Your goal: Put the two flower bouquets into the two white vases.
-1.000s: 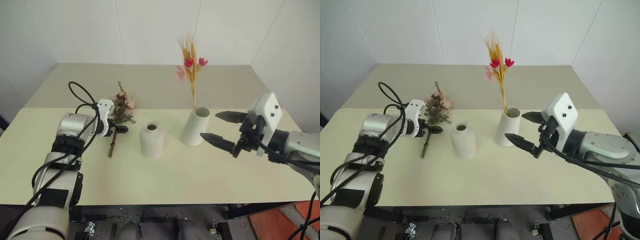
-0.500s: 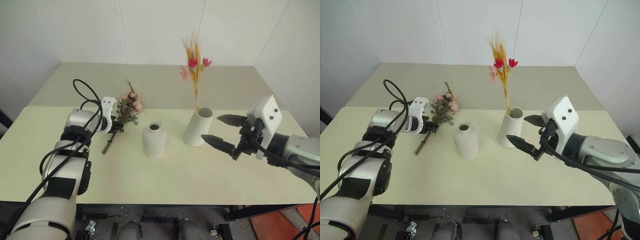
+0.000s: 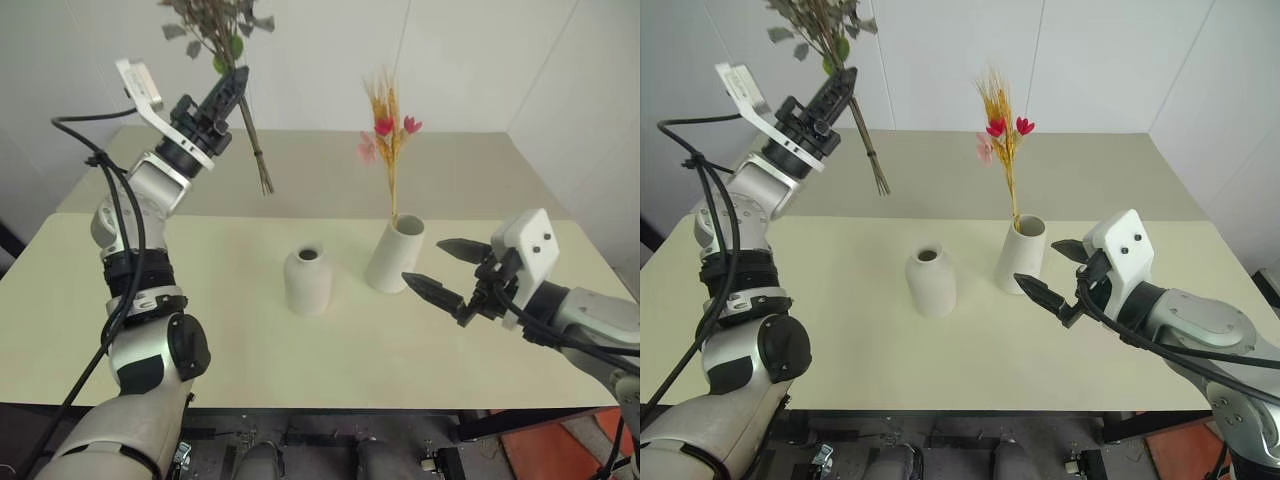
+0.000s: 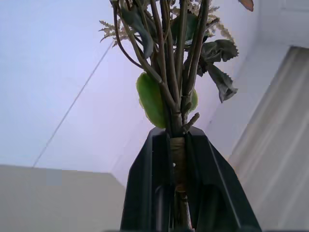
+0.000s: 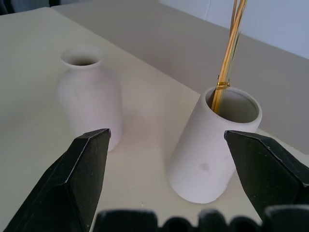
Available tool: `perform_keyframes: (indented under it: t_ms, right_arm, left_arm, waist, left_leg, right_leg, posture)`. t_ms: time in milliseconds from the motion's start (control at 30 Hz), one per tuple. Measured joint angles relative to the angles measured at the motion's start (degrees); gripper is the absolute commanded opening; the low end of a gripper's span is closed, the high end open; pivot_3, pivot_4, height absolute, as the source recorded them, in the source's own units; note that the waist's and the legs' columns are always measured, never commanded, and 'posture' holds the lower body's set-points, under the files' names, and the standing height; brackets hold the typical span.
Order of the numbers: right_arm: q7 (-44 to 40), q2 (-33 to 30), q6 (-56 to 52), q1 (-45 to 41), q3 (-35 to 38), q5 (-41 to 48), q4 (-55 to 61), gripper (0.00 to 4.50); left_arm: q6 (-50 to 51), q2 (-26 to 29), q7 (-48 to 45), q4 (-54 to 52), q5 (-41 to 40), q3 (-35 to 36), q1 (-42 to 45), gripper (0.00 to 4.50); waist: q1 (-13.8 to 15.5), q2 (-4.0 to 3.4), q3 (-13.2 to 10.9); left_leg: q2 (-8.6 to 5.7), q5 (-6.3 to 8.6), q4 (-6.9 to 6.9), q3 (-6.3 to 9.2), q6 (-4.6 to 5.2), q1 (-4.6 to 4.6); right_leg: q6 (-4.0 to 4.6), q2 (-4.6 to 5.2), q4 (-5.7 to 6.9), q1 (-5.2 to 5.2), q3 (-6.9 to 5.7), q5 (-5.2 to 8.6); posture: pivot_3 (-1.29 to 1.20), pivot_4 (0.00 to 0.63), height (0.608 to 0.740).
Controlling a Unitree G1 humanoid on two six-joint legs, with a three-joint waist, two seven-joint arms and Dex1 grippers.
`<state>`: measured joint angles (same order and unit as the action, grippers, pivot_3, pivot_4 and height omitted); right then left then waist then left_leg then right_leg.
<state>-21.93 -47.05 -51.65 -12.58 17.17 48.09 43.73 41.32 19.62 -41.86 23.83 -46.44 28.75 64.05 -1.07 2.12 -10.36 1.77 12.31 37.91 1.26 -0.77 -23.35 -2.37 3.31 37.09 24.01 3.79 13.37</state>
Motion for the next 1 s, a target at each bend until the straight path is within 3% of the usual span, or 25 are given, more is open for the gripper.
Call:
perform_keyframes:
  t_ms: [200,867,1000]
  right_arm:
    - [1.1,1.1,0.5,0.9,-0.2,-1.2,0.9,4.50]
    - [2.7,2.3,1.3,2.4,1.6,-1.9,2.0,4.50]
    - [2.2,2.3,1.5,2.4,1.7,-1.8,2.0,4.50]
  left_arm:
    - [0.9,-0.8,-5.8,-2.7,-0.2,-7.3,-2.8,0.08]
    - [-6.8,-4.0,-13.7,-2.6,5.7,-17.2,-9.2,0.08]
    - [-8.2,-4.6,-17.9,-2.8,4.3,-17.1,-12.2,1.39]
  waist:
    - [0.3,0.01,0.0]
    - [0.1,0.01,0.0]
    - [0.0,0.01,0.0]
  left_leg:
    - [-0.01,-0.02,0.00,0.01,-0.03,-0.09]
    - [0.00,-0.01,-0.01,0.00,-0.02,-0.14]
    - [0.01,-0.01,-0.01,0.00,-0.02,-0.15]
  right_leg:
    - [0.00,0.00,-0.04,0.07,0.00,-0.01]
    - [0.00,-0.02,-0.06,0.11,0.03,0.00]
    - [0.01,-0.02,-0.05,0.13,0.03,-0.01]
  posture:
    - [0.00,0.150,0.740]
    - [0.00,0.150,0.740]
    - [0.00,0.150,0.740]
